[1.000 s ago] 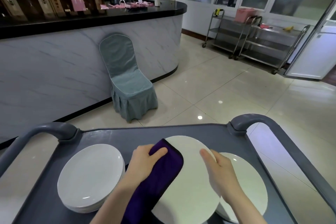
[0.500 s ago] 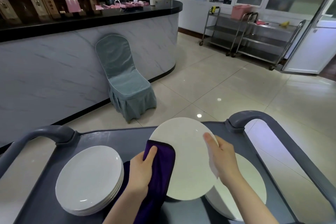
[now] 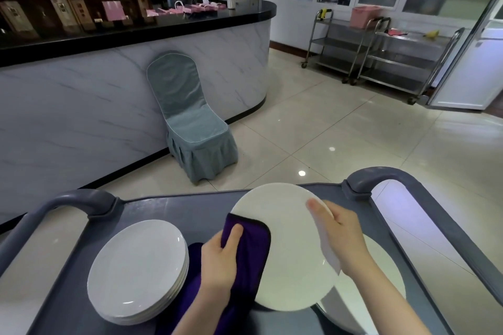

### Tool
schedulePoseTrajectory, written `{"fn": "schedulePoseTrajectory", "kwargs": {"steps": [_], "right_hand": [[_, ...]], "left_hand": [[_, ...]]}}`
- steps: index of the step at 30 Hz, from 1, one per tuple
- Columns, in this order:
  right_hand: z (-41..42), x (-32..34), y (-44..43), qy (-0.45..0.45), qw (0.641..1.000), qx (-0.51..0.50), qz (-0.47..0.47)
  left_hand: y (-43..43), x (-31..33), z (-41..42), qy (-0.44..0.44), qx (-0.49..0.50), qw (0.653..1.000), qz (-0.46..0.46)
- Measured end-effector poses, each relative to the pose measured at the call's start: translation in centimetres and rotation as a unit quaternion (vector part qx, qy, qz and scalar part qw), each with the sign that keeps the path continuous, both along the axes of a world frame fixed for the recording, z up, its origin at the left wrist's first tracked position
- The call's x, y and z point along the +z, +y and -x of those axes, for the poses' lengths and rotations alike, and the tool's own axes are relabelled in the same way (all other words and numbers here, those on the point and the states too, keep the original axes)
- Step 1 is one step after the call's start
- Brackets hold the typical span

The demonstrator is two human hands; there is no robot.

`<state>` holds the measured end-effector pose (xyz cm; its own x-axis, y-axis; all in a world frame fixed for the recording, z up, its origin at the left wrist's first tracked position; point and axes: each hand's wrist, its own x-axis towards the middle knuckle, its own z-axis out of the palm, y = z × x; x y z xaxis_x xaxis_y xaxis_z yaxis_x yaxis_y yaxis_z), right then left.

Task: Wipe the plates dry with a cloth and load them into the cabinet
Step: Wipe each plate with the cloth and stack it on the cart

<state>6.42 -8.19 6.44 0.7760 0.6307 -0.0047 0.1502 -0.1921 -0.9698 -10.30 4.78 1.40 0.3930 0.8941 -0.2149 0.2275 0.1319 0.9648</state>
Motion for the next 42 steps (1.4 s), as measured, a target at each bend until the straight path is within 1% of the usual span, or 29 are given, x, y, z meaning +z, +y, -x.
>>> {"fn": "schedulePoseTrajectory", "kwargs": {"steps": [1, 3, 6, 7, 9, 10, 11, 12, 13, 15, 16, 17, 18, 19, 20, 21, 22, 24, 26, 29, 31, 33, 35, 36, 37, 39, 40, 41, 42], "right_hand": [[0.2, -0.4, -0.1, 0.026, 1.0, -0.016, -0.004], [0.3, -0.7, -0.5, 0.038, 0.999, -0.018, 0.003], [-0.2, -0.3, -0.7, -0.003, 0.999, 0.036, 0.03], [-0.2, 0.0, -0.5, -0.028, 0.996, 0.073, 0.049], [0.2, 0.5, 0.1, -0.084, 0.981, 0.153, 0.086], [0.3, 0.6, 0.4, -0.103, 0.974, 0.175, 0.098], [0.2, 0.8, 0.5, -0.113, 0.972, 0.176, 0.103], [-0.1, 1.0, 0.5, -0.111, 0.977, 0.154, 0.098], [-0.4, 1.0, 0.4, -0.09, 0.987, 0.112, 0.077], [-0.2, 0.5, 0.7, 0.017, 1.0, -0.011, -0.021], [0.6, 0.2, 1.2, 0.073, 0.991, -0.081, -0.081], [1.9, -0.2, 1.9, 0.111, 0.973, -0.153, -0.131], [3.6, -0.6, 2.7, 0.133, 0.953, -0.222, -0.158], [5.1, -1.2, 3.4, 0.148, 0.935, -0.275, -0.166], [6.3, -1.7, 3.8, 0.161, 0.925, -0.302, -0.167], [7.1, -2.2, 3.9, 0.177, 0.923, -0.3, -0.162], [7.2, -2.8, 3.7, 0.189, 0.93, -0.278, -0.149], [6.4, -3.2, 2.7, 0.194, 0.956, -0.192, -0.108], [4.6, -2.6, 1.7, 0.161, 0.977, -0.105, -0.088], [1.5, 0.0, 1.2, 0.066, 0.996, 0.001, -0.066], [0.1, 2.0, 1.5, -0.025, 0.995, 0.097, 0.008], [0.5, 3.0, 2.2, -0.114, 0.968, 0.208, 0.085], [1.3, 2.8, 2.8, -0.144, 0.953, 0.246, 0.103], [1.4, 2.5, 3.0, -0.152, 0.954, 0.24, 0.101], [1.3, 2.2, 2.9, -0.155, 0.956, 0.227, 0.098], [1.0, 1.5, 2.5, -0.127, 0.972, 0.179, 0.081], [0.9, 0.9, 2.2, -0.087, 0.985, 0.137, 0.059], [1.0, 0.3, 1.8, -0.027, 0.996, 0.086, 0.027], [1.4, -0.3, 1.5, 0.039, 0.998, 0.04, -0.004]], "left_hand": [[-0.2, -0.3, 0.0, 0.001, 0.008, 1.0, 0.011], [0.4, -0.2, 0.2, 0.008, -0.02, 1.0, -0.001], [2.4, 1.6, 0.4, 0.007, -0.134, 0.99, -0.05], [3.1, 2.4, 0.2, 0.021, -0.19, 0.978, -0.077], [3.9, 3.7, -0.5, 0.065, -0.305, 0.94, -0.137], [4.1, 4.1, -0.8, 0.085, -0.343, 0.923, -0.154], [4.2, 4.2, -1.0, 0.094, -0.356, 0.916, -0.159], [4.3, 4.2, -0.9, 0.087, -0.341, 0.925, -0.147], [4.2, 4.0, -0.8, 0.062, -0.293, 0.946, -0.12], [3.3, 2.7, -0.8, -0.017, -0.126, 0.992, -0.022], [2.3, 1.9, -1.1, -0.052, -0.033, 0.997, 0.039], [1.1, 1.3, -1.6, -0.081, 0.051, 0.99, 0.101], [-0.2, 0.7, -2.1, -0.106, 0.121, 0.974, 0.158], [-1.2, 0.3, -2.5, -0.122, 0.173, 0.956, 0.205], [-1.8, 0.0, -2.7, -0.127, 0.204, 0.943, 0.232], [-1.9, -0.1, -2.7, -0.125, 0.214, 0.939, 0.238], [-1.5, -0.1, -2.4, -0.118, 0.21, 0.944, 0.226], [-0.1, 0.1, -1.4, -0.108, 0.189, 0.959, 0.182], [1.5, 0.7, -0.2, -0.092, 0.148, 0.977, 0.122], [3.6, 1.9, 0.8, -0.034, 0.016, 0.999, -0.004], [4.6, 2.9, 0.7, 0.007, -0.094, 0.992, -0.079], [4.8, 4.0, 0.1, 0.045, -0.213, 0.964, -0.153], [4.7, 4.5, -0.5, 0.074, -0.284, 0.937, -0.19], [4.8, 4.6, -0.6, 0.079, -0.292, 0.935, -0.186], [4.7, 4.4, -0.5, 0.077, -0.281, 0.941, -0.171], [3.9, 3.1, 0.0, 0.057, -0.203, 0.97, -0.12], [3.3, 2.1, 0.3, 0.044, -0.141, 0.986, -0.081], [2.5, 1.2, 0.7, 0.03, -0.079, 0.996, -0.035], [1.7, 0.4, 0.9, 0.013, -0.031, 0.999, 0.014]]}}
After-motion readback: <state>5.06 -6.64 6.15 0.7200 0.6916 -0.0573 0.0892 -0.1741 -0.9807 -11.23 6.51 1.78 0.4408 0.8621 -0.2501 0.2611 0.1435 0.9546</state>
